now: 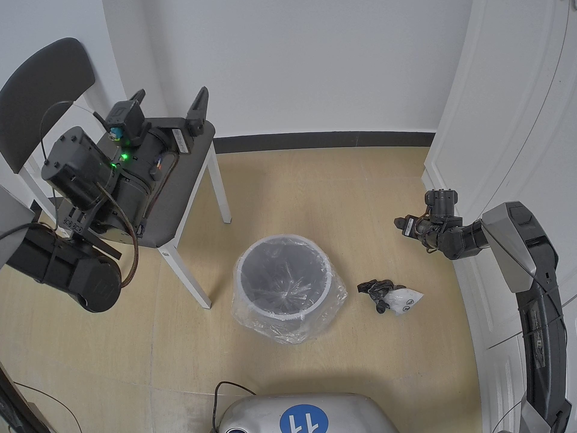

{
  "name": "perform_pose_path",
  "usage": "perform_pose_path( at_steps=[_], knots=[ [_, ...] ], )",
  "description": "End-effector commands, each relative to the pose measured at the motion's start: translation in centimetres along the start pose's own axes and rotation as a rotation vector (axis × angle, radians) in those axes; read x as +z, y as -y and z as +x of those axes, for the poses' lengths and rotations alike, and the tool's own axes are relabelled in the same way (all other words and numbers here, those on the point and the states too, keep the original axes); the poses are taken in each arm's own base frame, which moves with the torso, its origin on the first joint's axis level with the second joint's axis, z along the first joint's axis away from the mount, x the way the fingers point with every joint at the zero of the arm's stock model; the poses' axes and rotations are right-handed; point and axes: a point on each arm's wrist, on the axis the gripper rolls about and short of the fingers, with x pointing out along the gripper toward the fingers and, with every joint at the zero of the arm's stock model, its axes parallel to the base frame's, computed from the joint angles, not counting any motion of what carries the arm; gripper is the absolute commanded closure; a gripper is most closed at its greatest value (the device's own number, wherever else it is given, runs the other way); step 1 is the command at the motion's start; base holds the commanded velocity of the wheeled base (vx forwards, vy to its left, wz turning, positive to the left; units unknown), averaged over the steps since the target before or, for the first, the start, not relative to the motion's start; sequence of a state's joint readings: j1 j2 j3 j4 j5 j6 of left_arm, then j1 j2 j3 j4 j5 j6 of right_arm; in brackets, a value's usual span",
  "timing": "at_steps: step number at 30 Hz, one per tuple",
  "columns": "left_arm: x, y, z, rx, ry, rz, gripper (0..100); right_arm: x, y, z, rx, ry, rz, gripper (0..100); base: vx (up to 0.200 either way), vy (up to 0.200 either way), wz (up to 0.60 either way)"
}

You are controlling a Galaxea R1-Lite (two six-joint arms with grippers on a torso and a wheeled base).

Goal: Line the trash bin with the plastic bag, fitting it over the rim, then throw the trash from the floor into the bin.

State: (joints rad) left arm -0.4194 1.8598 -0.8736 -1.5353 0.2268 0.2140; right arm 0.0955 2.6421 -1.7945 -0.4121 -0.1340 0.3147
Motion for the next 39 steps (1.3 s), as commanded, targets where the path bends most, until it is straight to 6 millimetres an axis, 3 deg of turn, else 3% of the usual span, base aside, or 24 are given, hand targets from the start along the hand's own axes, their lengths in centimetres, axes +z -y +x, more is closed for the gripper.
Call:
perform_pose_path(
  at_steps=[1,7,13,14,16,18,21,25,29,39],
  knots=[
    [2.6,-0.8,-0.5,0.016,0.057,-0.011,0,1.8,-0.1,-1.7,0.001,0.020,-0.008,0,0.000,0.000,0.00],
    [5.3,-1.8,-1.5,-0.026,0.123,-0.004,0,2.6,-0.1,-2.8,0.001,0.023,-0.033,0,0.000,0.000,0.00],
    [8.5,-4.7,-2.5,0.043,0.203,0.082,0,2.8,-0.1,-2.9,0.001,0.028,-0.030,0,0.000,0.000,0.00],
    [9.9,-5.2,-4.1,0.044,0.220,0.033,0,3.2,0.0,-3.3,0.000,0.033,-0.029,0,0.000,0.000,0.00],
    [11.1,-5.5,-4.8,0.044,0.249,-0.002,0,3.4,-0.1,-3.6,0.000,0.033,-0.030,0,0.000,0.000,0.00],
    [12.3,-5.8,-5.2,0.052,0.287,-0.012,0,4.7,-0.7,-5.5,0.012,0.050,-0.031,0,0.000,0.000,0.00],
    [11.9,-5.9,-5.8,0.054,0.265,-0.007,0,6.0,-1.4,-8.2,0.031,0.079,-0.036,0,0.000,0.000,0.00],
    [10.4,-6.1,-5.9,0.057,0.208,0.011,0,6.8,-1.2,-10.2,0.056,0.177,-0.094,0,0.000,0.000,0.00],
    [9.3,-6.0,-5.6,0.054,0.176,0.017,0,6.6,-0.8,-11.3,0.062,0.265,-0.171,0,0.000,0.000,0.00],
    [9.4,-6.0,-5.8,0.053,0.175,0.018,0,5.6,-0.8,-12.3,0.063,0.335,-0.299,0,-0.040,0.000,0.00]
  ],
)
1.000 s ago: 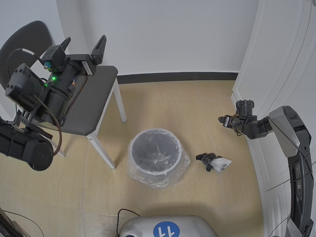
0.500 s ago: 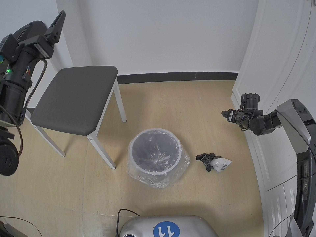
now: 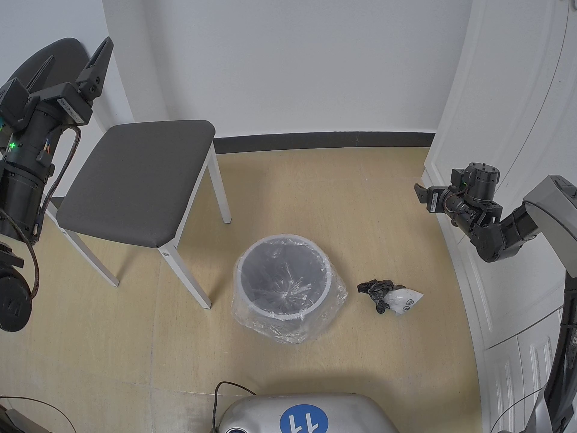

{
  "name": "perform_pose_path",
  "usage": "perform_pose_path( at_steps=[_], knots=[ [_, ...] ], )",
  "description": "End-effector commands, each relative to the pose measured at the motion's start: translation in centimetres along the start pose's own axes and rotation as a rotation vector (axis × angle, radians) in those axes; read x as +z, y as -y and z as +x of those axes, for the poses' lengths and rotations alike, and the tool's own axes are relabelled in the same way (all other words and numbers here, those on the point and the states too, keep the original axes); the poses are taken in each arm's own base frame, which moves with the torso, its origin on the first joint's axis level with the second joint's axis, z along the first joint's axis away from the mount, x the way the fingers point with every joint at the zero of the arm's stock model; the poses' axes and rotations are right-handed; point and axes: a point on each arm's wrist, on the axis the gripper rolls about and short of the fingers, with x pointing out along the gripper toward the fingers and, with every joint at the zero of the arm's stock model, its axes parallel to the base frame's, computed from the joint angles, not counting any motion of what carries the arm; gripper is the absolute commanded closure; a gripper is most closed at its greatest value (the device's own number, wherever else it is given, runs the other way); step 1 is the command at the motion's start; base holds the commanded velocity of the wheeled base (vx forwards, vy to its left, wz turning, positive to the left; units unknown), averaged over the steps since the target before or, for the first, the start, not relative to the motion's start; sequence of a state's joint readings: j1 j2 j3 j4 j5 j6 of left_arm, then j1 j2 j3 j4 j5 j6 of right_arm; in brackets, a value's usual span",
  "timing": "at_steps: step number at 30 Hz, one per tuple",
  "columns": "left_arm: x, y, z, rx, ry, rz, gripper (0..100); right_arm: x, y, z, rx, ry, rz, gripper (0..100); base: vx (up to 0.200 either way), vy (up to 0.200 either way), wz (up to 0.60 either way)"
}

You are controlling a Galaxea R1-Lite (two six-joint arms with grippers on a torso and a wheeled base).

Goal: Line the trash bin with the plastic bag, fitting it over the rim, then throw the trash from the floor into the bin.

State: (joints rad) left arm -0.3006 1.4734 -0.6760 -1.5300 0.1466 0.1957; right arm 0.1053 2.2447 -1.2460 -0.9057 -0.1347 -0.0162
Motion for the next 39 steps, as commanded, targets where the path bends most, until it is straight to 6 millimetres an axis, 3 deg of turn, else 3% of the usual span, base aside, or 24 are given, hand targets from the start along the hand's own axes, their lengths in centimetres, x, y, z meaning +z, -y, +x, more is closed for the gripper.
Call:
perform_pose_path(
  at_steps=[1,4,15,22,25,26,32,34,39],
  knots=[
    [-0.3,0.0,-0.1,-0.002,-0.011,0.000,0,0.1,-0.1,-0.6,0.005,-0.003,-0.015,0,-0.200,0.000,0.00],
    [-0.3,0.0,-0.2,-0.004,-0.016,0.001,0,-0.7,-0.1,-0.1,0.002,-0.017,-0.019,0,-0.200,0.000,0.00],
    [-0.9,0.2,-0.4,-0.011,-0.036,0.007,0,-1.7,0.2,0.8,-0.003,-0.037,-0.020,0,0.000,0.000,0.00],
    [-0.5,0.0,-0.4,-0.007,-0.023,0.009,0,-3.9,0.1,2.6,-0.009,-0.066,-0.024,0,0.000,0.000,0.00],
    [-0.5,0.0,-0.4,-0.007,-0.023,0.009,0,-3.9,0.1,2.6,-0.009,-0.066,-0.024,0,0.000,0.000,0.00],
    [-0.3,-0.1,-0.3,-0.001,-0.016,0.007,0,-5.8,0.3,4.1,-0.018,-0.112,-0.027,0,0.000,0.000,0.00],
    [-1.1,0.1,-0.4,-0.008,-0.041,0.015,0,-8.4,0.7,6.2,-0.032,-0.220,0.001,0,0.000,0.000,0.00],
    [-1.3,0.2,-0.3,-0.011,-0.048,0.013,0,-11.1,0.9,7.7,-0.046,-0.311,0.040,0,0.000,0.000,0.00],
    [-1.7,0.3,-0.7,-0.018,-0.067,0.013,0,-14.4,0.9,9.2,-0.076,-0.477,0.120,0,0.000,0.000,0.00]
  ],
)
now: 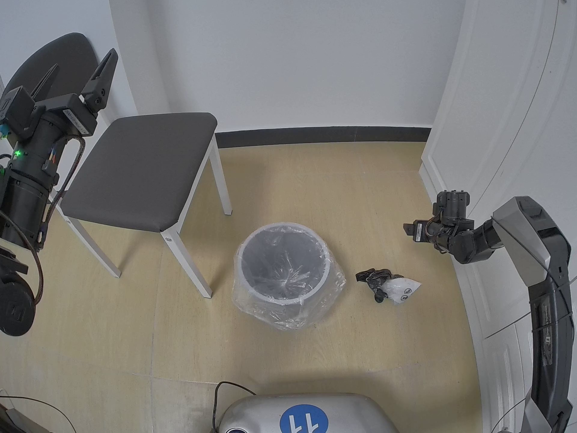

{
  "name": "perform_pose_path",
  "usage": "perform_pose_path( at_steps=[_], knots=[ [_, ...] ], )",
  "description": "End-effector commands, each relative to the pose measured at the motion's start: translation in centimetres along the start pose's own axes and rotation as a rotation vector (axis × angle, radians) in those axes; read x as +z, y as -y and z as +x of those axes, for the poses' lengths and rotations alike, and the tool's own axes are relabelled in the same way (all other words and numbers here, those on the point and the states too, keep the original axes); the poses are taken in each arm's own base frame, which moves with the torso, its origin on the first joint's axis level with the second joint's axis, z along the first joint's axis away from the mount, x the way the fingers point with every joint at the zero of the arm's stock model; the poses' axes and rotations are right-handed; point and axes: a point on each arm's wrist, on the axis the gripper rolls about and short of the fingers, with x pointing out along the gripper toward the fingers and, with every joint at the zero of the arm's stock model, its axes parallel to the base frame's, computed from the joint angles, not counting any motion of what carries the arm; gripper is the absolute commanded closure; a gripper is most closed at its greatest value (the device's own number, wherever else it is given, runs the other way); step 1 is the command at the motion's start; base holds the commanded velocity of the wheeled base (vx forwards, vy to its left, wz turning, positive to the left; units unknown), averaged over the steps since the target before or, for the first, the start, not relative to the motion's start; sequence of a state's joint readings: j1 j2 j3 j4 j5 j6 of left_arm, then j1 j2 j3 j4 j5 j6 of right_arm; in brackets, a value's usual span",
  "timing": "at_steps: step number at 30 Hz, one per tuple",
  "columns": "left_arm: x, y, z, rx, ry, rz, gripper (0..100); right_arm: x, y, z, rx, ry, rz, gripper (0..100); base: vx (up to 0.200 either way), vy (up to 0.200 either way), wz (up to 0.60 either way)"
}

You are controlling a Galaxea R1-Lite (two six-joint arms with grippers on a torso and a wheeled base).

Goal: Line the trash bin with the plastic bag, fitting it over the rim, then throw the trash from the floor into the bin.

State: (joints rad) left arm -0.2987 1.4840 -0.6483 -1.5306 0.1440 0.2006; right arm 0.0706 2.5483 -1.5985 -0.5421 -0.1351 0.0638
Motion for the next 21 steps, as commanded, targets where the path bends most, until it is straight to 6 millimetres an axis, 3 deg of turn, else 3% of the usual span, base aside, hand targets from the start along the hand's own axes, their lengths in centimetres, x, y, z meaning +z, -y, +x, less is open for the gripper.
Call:
perform_pose_path(
  at_steps=[1,15,17,21],
  knots=[
    [-1.0,0.3,-0.2,-0.011,-0.037,0.003,0,-5.3,0.3,4.4,-0.032,-0.195,0.094,0,0.000,0.000,0.00],
    [-2.9,1.0,-0.4,-0.036,-0.101,0.004,0,-9.2,-0.4,7.4,-0.030,-0.271,0.106,0,0.000,0.000,0.00],
    [-3.6,1.5,-0.5,-0.051,-0.126,0.001,0,-11.1,-0.3,7.7,-0.031,-0.345,0.094,0,0.000,0.000,0.00],
    [-4.7,1.8,-0.5,-0.061,-0.158,0.005,0,-11.2,-0.7,7.6,0.105,-0.365,0.103,0,0.000,0.000,0.00]
  ],
)
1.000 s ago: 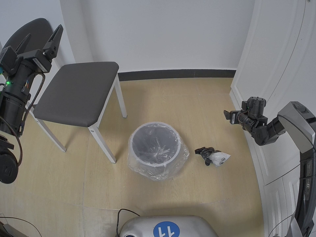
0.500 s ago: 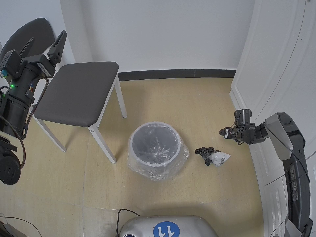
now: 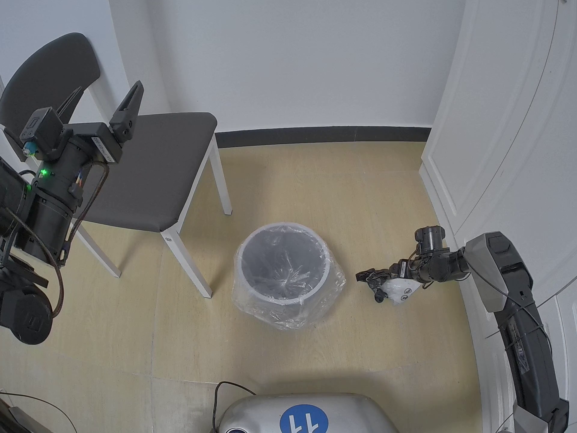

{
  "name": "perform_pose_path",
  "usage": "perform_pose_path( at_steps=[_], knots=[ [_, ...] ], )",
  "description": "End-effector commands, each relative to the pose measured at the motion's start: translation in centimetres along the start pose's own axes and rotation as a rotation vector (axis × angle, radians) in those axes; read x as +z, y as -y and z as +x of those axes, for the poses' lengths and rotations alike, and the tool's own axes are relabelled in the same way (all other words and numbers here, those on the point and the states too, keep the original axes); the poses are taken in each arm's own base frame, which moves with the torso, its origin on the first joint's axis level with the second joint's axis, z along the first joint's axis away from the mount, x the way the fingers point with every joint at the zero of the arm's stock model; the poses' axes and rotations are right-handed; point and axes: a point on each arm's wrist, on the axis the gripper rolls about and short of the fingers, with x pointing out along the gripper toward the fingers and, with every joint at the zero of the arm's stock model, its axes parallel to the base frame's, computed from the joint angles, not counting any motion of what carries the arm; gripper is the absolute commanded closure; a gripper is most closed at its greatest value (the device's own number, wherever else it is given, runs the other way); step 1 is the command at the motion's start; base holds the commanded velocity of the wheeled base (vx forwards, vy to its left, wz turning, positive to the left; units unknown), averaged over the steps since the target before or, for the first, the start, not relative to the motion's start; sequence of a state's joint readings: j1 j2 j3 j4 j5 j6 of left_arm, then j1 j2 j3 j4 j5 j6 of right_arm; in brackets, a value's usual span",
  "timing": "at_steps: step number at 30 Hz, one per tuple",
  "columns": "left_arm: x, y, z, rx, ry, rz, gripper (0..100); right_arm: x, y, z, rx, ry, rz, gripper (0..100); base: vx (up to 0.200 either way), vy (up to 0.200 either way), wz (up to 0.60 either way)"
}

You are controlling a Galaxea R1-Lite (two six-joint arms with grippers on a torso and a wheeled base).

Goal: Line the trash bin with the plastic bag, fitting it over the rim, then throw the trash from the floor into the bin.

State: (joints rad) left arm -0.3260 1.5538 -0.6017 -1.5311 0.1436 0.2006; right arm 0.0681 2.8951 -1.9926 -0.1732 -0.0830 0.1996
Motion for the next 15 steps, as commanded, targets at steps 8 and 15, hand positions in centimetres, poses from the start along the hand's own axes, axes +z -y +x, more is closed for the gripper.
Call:
perform_pose_path(
  at_steps=[8,15],
  knots=[
    [-1.8,0.8,-0.1,-0.028,-0.058,0.002,0,-3.3,-0.2,2.9,0.119,0.062,-0.071,0,0.000,0.000,0.00],
    [-0.8,2.0,-2.5,-0.114,-0.067,0.046,0,-3.9,0.0,3.5,0.045,0.105,-0.062,0,0.057,0.000,0.00]
  ],
)
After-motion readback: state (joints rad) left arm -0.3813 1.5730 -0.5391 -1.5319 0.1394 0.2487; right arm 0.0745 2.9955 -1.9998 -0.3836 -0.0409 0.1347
